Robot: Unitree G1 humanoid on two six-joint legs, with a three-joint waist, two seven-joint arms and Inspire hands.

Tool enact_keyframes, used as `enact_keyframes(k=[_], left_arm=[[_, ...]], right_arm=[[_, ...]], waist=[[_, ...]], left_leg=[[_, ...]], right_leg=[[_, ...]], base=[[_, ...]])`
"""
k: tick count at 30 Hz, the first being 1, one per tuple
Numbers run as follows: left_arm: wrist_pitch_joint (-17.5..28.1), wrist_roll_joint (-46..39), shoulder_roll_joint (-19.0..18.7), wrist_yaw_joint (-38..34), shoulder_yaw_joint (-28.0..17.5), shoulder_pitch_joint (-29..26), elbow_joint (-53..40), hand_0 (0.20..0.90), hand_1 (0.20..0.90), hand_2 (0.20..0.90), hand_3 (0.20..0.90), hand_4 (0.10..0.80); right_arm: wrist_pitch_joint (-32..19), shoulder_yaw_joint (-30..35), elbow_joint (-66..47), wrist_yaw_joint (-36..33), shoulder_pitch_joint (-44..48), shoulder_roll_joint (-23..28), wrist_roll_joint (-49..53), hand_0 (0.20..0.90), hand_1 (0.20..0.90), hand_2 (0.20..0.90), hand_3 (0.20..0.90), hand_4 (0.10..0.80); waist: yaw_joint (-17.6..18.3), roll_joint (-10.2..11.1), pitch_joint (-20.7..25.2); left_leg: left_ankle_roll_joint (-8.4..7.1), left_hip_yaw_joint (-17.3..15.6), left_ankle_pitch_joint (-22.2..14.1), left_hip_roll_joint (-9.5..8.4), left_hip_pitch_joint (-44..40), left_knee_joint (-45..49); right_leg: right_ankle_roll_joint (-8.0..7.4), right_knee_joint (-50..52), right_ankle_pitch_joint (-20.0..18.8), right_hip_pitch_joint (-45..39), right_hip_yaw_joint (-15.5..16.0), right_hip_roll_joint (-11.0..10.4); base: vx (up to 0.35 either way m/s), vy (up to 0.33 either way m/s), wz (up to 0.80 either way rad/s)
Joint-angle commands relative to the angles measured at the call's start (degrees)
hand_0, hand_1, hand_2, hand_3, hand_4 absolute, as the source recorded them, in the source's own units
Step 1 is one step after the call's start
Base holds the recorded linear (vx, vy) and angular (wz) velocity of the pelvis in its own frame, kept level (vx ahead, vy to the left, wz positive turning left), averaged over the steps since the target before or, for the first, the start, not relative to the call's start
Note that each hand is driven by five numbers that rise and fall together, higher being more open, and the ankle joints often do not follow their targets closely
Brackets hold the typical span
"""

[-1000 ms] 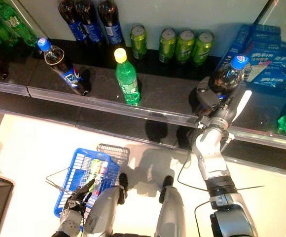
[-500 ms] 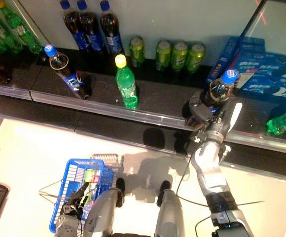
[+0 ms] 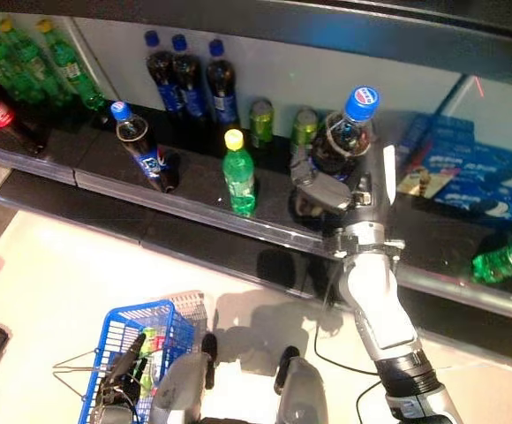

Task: Pick up the drink and place into the basket.

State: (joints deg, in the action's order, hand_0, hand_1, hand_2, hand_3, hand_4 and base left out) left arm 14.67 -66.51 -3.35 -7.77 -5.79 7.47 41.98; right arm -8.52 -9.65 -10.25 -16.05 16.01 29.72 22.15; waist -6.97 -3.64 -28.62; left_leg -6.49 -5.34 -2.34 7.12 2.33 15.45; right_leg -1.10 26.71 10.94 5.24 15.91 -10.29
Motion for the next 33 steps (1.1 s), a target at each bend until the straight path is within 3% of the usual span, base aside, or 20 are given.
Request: enact_keyframes(k=[1, 5, 10, 18, 27, 33], left_arm=[[13.8, 5.0, -9.6, 6.7, -1.0, 3.5, -12.8, 0.300, 0.300, 0.300, 0.200, 0.100], [13.9, 4.2, -10.0, 7.5, -0.4, 3.8, -16.9, 0.300, 0.300, 0.300, 0.200, 0.100], [14.0, 9.6, -12.6, 7.6, 1.4, 4.7, -28.1, 0.300, 0.300, 0.300, 0.200, 0.100], [13.0, 12.0, -14.5, 10.7, 3.2, 5.3, -36.9, 0.300, 0.300, 0.300, 0.200, 0.100], [10.9, 13.7, -15.9, 13.3, 4.2, 6.4, -41.5, 0.300, 0.300, 0.300, 0.200, 0.100], [7.4, 14.4, -19.0, 19.7, 6.4, 6.8, -47.5, 0.300, 0.300, 0.300, 0.200, 0.100]], right_arm=[[-6.3, -0.8, -10.4, 6.1, 5.8, 0.3, 2.0, 0.300, 0.300, 0.300, 0.200, 0.100], [-4.9, -3.3, -11.9, 9.9, 6.4, -0.7, 5.2, 0.300, 0.300, 0.300, 0.200, 0.100], [-2.8, -9.4, -14.0, 15.8, 6.7, -3.7, 9.6, 0.300, 0.300, 0.300, 0.200, 0.100], [-2.6, -14.7, -15.5, 16.6, 7.9, -6.4, 9.1, 0.300, 0.300, 0.300, 0.200, 0.100], [-2.7, -19.1, -14.9, 13.6, 9.9, -8.8, 7.2, 0.300, 0.300, 0.300, 0.200, 0.100], [-2.3, -20.9, -11.2, 3.5, 14.0, -11.0, 7.0, 0.300, 0.300, 0.300, 0.200, 0.100]], waist=[[0.4, 1.5, 12.4], [-0.7, 1.4, 12.6], [-3.6, 1.3, 12.4], [-6.8, 1.0, 11.3], [-9.8, 1.3, 10.6], [-13.0, 1.2, 10.6]], left_leg=[[0.38, 0.5, 7.2, 0.11, 3.8, 6.4], [0.34, 1.5, 7.2, -0.31, 3.5, 5.4], [0.38, 3.7, 7.3, -1.00, 3.1, 2.8], [0.29, 6.5, 7.2, -1.72, 4.3, 2.8], [0.38, 9.0, 6.8, -2.77, 5.3, 3.2], [0.66, 11.4, 5.9, -4.56, 6.4, 3.5]], right_leg=[[0.48, -11.9, -3.3, -9.2, -0.3, 1.1], [0.40, -12.1, -3.3, -9.8, 0.3, 1.0], [0.08, -12.2, -3.5, -10.8, 2.2, 0.7], [-0.06, -11.5, -3.3, -11.1, 4.3, 0.4], [-0.12, -11.6, -3.3, -11.6, 6.0, 0.5], [-0.21, -12.1, -3.4, -12.4, 7.8, 0.3]], base=[[0.008, 0.043, 0.14], [0.004, 0.025, 0.16], [-0.008, 0.030, 0.26], [-0.018, -0.004, 0.18], [0.003, -0.021, 0.18], [0.013, -0.020, 0.19]])
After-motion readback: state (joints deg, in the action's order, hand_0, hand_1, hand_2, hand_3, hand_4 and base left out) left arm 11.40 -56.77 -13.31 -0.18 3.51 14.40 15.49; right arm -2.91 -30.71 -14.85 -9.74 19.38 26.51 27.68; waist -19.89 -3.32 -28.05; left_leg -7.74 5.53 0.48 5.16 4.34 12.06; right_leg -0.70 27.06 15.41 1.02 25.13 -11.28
